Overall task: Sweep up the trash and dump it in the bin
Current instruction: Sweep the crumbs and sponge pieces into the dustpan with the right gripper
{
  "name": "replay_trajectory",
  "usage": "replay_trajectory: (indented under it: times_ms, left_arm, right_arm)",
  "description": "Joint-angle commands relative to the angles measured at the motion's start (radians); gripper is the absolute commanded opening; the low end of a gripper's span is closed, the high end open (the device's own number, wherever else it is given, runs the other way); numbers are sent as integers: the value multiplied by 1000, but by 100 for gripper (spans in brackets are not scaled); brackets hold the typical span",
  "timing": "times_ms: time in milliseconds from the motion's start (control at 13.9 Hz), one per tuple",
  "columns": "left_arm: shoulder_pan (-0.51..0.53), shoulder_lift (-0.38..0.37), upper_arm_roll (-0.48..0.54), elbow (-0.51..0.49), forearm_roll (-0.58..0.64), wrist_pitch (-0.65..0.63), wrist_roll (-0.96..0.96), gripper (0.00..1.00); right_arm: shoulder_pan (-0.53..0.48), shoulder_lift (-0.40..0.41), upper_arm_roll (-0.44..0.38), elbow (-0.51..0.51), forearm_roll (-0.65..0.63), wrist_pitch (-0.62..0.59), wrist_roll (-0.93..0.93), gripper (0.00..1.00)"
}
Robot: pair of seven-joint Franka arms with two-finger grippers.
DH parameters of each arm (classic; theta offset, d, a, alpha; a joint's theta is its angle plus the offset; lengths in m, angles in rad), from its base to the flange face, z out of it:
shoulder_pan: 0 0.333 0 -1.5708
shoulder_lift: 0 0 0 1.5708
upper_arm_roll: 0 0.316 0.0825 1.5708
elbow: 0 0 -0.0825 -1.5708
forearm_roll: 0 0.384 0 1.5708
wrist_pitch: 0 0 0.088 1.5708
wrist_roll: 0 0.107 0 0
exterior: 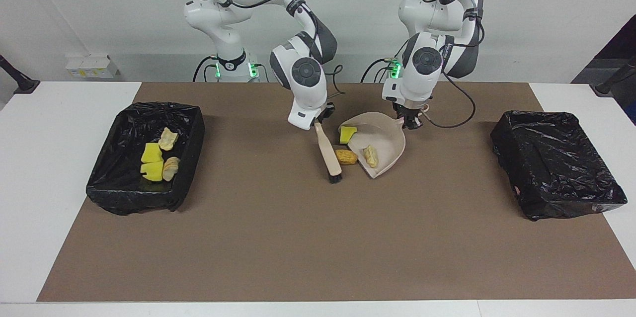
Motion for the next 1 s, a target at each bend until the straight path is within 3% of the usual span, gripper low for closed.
replay_trajectory:
  times_ms: [0,932]
  left_arm:
    - [2,-14,1,2,11,5,-28,0]
    - [24,-4,6,8,-7,37,-42,0]
  right_arm:
    - [43,-6,1,-2,73,37,32,0]
    - [112,10,1,81,97,88,42,0]
